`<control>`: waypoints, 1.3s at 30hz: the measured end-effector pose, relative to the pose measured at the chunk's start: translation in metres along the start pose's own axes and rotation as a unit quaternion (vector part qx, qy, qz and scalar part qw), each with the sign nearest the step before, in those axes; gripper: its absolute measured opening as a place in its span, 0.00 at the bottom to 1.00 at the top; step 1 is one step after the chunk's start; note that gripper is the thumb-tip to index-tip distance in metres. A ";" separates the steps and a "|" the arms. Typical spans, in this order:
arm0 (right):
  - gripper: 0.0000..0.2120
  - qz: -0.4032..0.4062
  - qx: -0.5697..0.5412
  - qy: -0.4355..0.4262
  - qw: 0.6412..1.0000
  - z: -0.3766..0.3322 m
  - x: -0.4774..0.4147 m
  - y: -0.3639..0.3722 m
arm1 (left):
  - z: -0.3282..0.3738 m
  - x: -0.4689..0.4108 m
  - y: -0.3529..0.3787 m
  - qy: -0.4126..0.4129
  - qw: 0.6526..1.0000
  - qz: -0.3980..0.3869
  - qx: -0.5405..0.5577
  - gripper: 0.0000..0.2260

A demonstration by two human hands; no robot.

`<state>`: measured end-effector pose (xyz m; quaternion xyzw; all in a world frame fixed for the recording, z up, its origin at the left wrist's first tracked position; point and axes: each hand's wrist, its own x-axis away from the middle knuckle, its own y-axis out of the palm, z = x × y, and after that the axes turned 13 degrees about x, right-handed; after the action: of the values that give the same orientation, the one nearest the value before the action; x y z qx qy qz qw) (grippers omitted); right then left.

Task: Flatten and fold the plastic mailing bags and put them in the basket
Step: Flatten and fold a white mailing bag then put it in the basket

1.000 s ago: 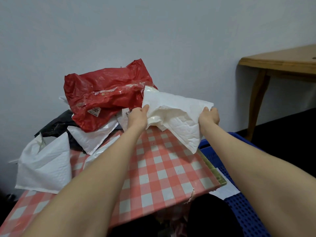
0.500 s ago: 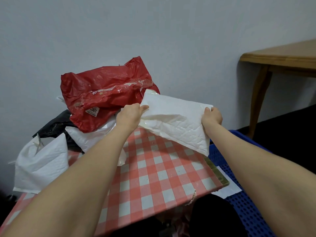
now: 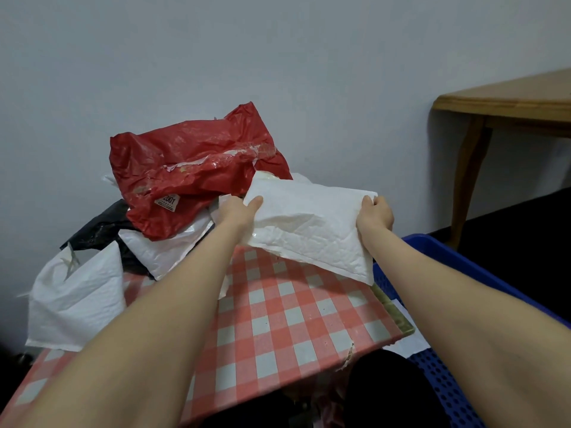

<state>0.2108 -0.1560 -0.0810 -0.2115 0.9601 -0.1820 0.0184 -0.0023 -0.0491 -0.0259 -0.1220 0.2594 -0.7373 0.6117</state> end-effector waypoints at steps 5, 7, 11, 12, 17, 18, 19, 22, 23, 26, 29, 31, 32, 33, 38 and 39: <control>0.11 0.004 0.025 0.004 1.000 0.005 -0.003 -0.002 | -0.001 0.008 0.006 0.035 0.999 0.030 -0.023 0.22; 0.13 0.003 0.034 0.000 0.999 0.006 -0.003 -0.002 | -0.003 0.008 0.007 0.024 0.999 0.030 -0.024 0.24; 0.08 -0.022 0.063 -0.020 0.998 0.009 -0.003 -0.001 | -0.009 0.010 0.010 -0.008 0.993 0.035 -0.112 0.28; 0.09 -0.037 0.084 -0.030 0.995 0.010 -0.002 0.001 | -0.011 0.011 0.010 -0.011 0.992 0.038 -0.122 0.27; 0.16 -0.094 0.210 -0.036 0.972 0.011 0.011 0.010 | -0.024 0.013 0.029 0.031 0.981 -0.046 -0.184 0.22; 0.18 -0.096 0.239 -0.031 0.966 0.010 0.014 0.011 | -0.028 0.014 0.036 0.038 0.979 -0.064 -0.188 0.21; 0.19 -0.090 0.268 -0.031 0.959 0.007 0.018 0.013 | -0.029 0.019 0.040 0.042 0.980 -0.068 -0.182 0.19; 0.24 -0.028 0.324 -0.111 0.939 -0.003 0.026 0.015 | -0.029 0.029 0.052 0.118 0.977 -0.021 -0.176 0.19; 0.24 -0.018 0.334 -0.158 0.929 -0.007 0.029 0.017 | -0.029 0.034 0.054 0.144 0.973 -0.010 -0.182 0.19; 0.23 -0.055 0.363 -0.292 0.883 -0.019 0.042 0.028 | -0.034 0.035 0.061 0.194 0.957 -0.012 -0.213 0.21; 0.22 -0.129 0.442 -0.381 0.802 -0.020 0.060 0.046 | -0.040 0.032 0.061 0.186 0.956 -0.007 -0.229 0.22; 0.22 -0.171 0.506 -0.396 0.747 -0.012 0.069 0.056 | -0.045 0.029 0.060 0.154 0.958 -0.021 -0.241 0.23; 0.23 -0.188 0.524 -0.389 0.734 -0.008 0.071 0.060 | -0.049 0.028 0.059 0.140 0.956 -0.033 -0.257 0.23; 0.23 -0.203 0.533 -0.376 0.730 -0.004 0.072 0.062 | -0.053 0.028 0.058 0.126 0.952 -0.053 -0.275 0.23; 0.26 -0.239 0.545 -0.324 0.736 0.010 0.070 0.067 | -0.066 0.025 0.059 0.051 0.946 -0.133 -0.291 0.24; 0.26 -0.238 0.549 -0.323 0.734 0.011 0.070 0.068 | -0.067 0.025 0.058 0.045 0.946 -0.139 -0.290 0.24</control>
<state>0.1214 -0.1311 -0.1130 -0.4325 0.5482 -0.5962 0.3962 0.0078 -0.0640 -0.1165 -0.2956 0.4696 -0.7130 0.4286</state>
